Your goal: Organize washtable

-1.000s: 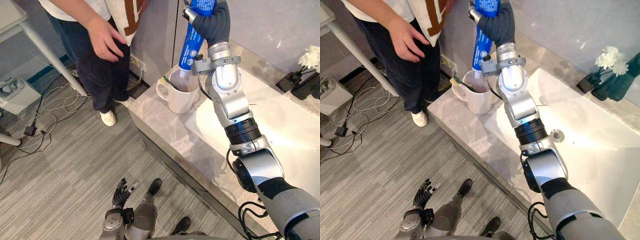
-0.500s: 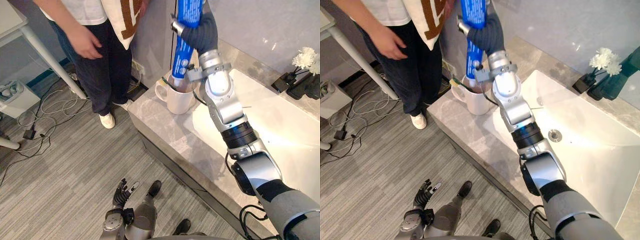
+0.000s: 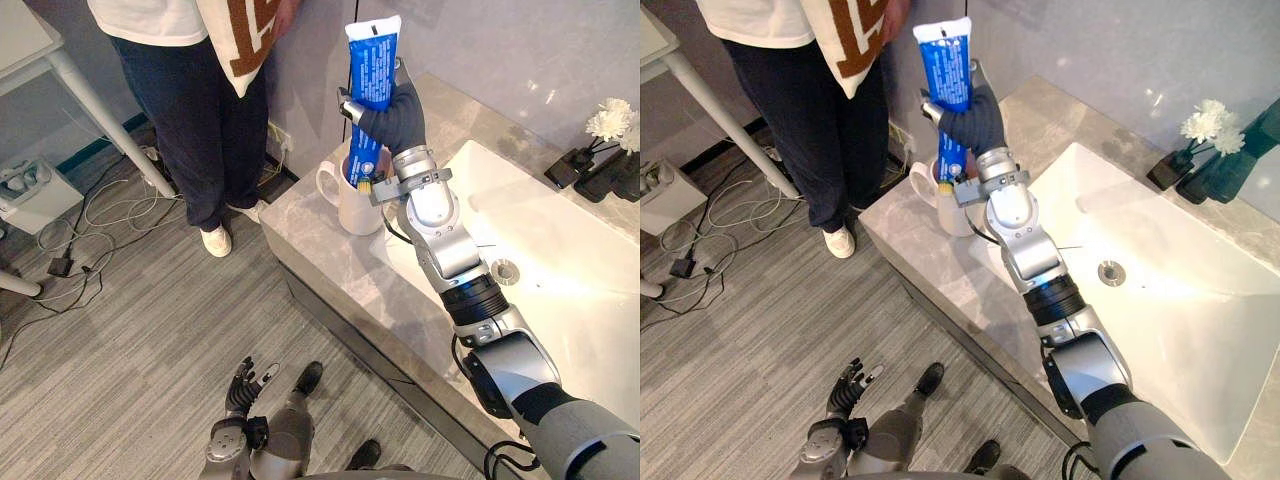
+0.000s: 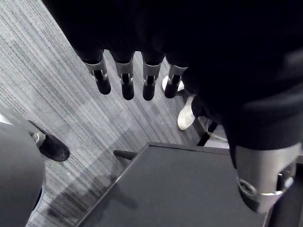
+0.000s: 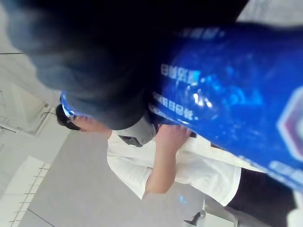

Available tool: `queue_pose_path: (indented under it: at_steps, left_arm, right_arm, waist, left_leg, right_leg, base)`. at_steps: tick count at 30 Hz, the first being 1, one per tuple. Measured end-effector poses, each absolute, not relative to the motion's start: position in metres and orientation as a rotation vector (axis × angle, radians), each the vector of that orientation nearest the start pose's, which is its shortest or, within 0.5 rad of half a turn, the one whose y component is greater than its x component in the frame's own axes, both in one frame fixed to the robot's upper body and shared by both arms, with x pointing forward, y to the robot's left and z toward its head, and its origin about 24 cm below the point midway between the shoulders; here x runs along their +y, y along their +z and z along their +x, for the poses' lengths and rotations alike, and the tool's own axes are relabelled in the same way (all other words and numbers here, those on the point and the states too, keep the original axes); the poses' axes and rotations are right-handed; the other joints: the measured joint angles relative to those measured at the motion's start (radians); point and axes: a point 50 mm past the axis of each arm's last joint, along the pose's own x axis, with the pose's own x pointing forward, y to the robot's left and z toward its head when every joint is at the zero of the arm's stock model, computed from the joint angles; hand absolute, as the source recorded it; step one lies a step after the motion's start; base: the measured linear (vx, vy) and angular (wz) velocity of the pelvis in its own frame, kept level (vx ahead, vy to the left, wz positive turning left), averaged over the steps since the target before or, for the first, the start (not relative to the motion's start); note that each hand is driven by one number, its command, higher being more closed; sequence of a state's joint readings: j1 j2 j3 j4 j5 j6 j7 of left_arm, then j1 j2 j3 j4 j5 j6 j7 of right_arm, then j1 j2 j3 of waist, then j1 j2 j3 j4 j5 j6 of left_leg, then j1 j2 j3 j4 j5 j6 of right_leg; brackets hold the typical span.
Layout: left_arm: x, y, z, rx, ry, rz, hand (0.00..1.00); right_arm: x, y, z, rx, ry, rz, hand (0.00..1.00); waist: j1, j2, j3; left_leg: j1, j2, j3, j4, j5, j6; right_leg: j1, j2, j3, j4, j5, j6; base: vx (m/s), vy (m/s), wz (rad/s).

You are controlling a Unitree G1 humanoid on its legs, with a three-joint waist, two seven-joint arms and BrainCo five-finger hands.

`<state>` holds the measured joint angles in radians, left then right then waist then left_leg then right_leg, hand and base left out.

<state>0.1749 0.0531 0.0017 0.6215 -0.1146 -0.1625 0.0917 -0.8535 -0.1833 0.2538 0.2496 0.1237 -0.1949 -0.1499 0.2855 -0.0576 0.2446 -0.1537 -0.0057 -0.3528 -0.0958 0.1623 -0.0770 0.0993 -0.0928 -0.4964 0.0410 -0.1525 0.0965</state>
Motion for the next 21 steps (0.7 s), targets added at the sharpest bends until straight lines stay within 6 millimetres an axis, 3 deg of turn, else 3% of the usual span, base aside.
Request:
queue_pose_path:
  at_steps: [2,3,21]
  left_arm:
    - [0.1806,-0.109,0.1519,0.627,0.199,-0.033,0.0]
    - [0.1807,-0.1091,0.1519,0.627,0.199,-0.033,0.0]
    - [0.1815,-0.1101,0.1508,0.634,0.197,-0.03,0.0]
  right_arm:
    - [-0.0683,0.249,0.3425,-0.745,0.268,-0.109,1.0]
    - [-0.0683,0.249,0.3424,-0.746,0.268,-0.109,0.0]
    - [-0.0678,0.2473,0.3425,-0.74,0.264,-0.119,0.0]
  waist:
    - [0.0,0.0,0.0]
    - [0.0,0.0,0.0]
    - [-0.007,-0.005,-0.003]
  left_leg:
    - [0.0,0.0,0.0,0.0,0.0,0.0]
    - [0.0,0.0,0.0,0.0,0.0,0.0]
    - [0.01,0.003,0.004,0.0,0.0,0.0]
  right_leg:
    - [-0.001,-0.001,-0.001,0.004,-0.004,0.0]
    - [-0.002,-0.001,-0.002,0.007,-0.005,0.0]
    - [0.004,-0.001,0.004,0.01,-0.005,0.0]
  base:
    - [-0.01,-0.009,0.02]
    - [0.0,0.0,0.0]
    - [-0.01,-0.002,0.0]
